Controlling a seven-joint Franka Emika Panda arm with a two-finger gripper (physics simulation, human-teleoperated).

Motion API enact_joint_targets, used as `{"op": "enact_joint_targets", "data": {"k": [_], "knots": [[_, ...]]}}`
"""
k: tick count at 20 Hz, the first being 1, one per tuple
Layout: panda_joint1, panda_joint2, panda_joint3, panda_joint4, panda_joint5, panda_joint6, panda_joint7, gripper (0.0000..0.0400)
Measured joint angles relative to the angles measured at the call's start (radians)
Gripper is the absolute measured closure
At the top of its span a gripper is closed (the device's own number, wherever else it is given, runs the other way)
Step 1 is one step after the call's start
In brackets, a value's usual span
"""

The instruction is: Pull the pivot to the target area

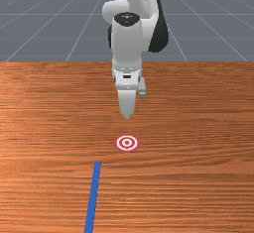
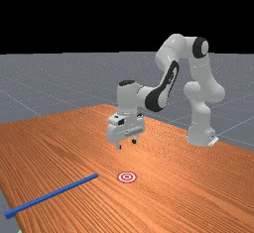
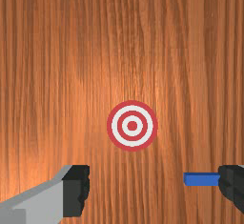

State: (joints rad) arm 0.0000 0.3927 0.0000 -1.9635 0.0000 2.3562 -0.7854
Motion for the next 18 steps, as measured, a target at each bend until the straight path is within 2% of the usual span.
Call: {"op": "enact_joint_targets", "data": {"k": [1,2,3,5,6,7,8,9,11,13,14,17,18], "knots": [[0.000,0.000,0.000,0.000,0.000,0.000,0.000,0.0157],[0.000,0.000,0.000,0.000,0.000,0.000,0.000,0.0252],[0.000,0.000,0.000,0.000,0.000,0.000,0.000,0.0310],[0.000,0.000,0.000,0.000,0.000,0.000,0.000,0.0367],[0.011,0.002,-0.010,0.000,-0.024,0.002,0.022,0.0223],[-0.001,0.004,0.001,-0.001,-0.003,0.005,-0.010,0.0135],[-0.003,0.005,0.003,-0.001,-0.004,0.007,-0.022,0.0082],[-0.008,0.005,0.008,-0.001,-0.006,0.007,-0.054,0.0050],[-0.026,0.006,0.023,-0.001,-0.014,0.007,-0.155,0.0017],[-0.047,0.006,0.038,-0.001,-0.022,0.007,-0.263,0.0004],[-0.058,0.006,0.044,0.000,-0.025,0.007,-0.316,0.0000],[-0.063,0.007,0.032,0.001,-0.019,0.006,-0.284,0.0000],[-0.088,0.008,0.053,0.002,-0.030,0.006,-0.426,0.0000]]}}
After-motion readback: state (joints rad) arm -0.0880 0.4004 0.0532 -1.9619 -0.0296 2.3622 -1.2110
